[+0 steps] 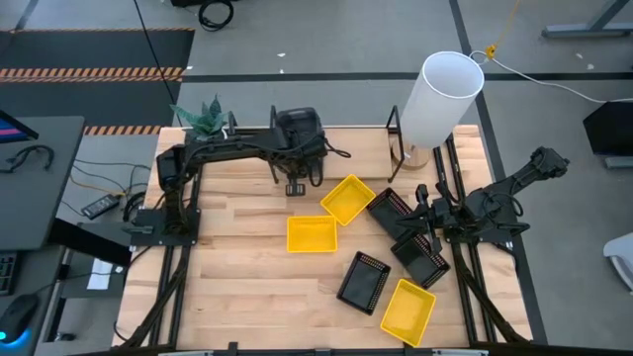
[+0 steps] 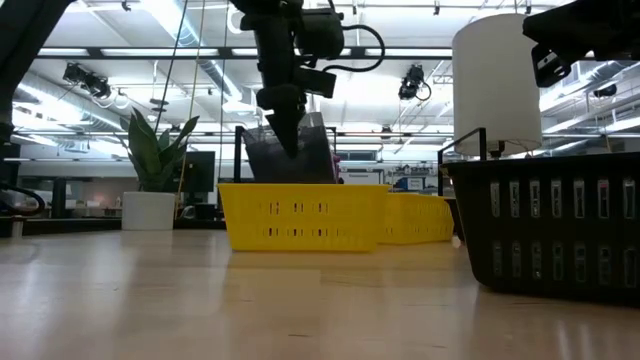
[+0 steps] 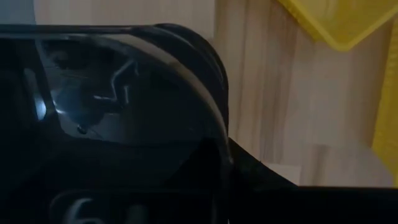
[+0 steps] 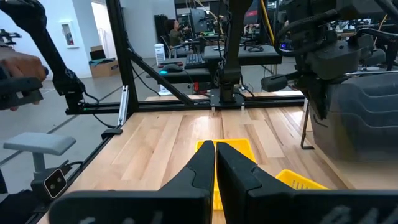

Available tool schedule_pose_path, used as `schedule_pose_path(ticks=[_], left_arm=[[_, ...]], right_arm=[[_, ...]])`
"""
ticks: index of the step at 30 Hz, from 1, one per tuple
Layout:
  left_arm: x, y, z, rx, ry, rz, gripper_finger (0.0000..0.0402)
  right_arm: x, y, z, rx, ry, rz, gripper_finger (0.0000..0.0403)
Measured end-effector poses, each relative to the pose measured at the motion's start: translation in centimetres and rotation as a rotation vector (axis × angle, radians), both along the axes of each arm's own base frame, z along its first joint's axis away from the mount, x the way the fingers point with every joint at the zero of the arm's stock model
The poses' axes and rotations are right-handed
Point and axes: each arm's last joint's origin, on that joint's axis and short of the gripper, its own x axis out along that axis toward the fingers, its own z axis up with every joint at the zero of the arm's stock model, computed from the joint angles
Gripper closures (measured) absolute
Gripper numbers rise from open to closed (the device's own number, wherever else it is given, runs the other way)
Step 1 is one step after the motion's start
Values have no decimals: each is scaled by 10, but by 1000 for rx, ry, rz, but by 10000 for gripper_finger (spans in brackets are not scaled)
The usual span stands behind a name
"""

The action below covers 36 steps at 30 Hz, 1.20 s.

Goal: Stack baskets on shelf by color
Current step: Put the stacked transparent black bins on the shelf, then stack the middle yellow basket on top of the top yellow basket

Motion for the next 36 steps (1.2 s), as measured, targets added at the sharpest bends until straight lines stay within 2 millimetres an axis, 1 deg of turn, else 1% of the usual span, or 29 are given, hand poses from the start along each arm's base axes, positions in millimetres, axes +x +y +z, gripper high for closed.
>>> schedule_pose_path(ticks=[10, 13, 24, 36], left_arm=[[-1, 0, 1, 2, 3, 39, 354], [-1, 1, 1, 25, 8, 57, 344], [-2, 2, 1, 47, 15, 65, 285], [-5, 0, 3, 34, 50, 66, 260]], right_arm=[[0, 0, 0, 0, 0, 0, 380], [0, 0, 0, 0, 0, 0, 380], [0, 0, 0, 0, 0, 0, 380], [0, 0, 0, 0, 0, 0, 380]])
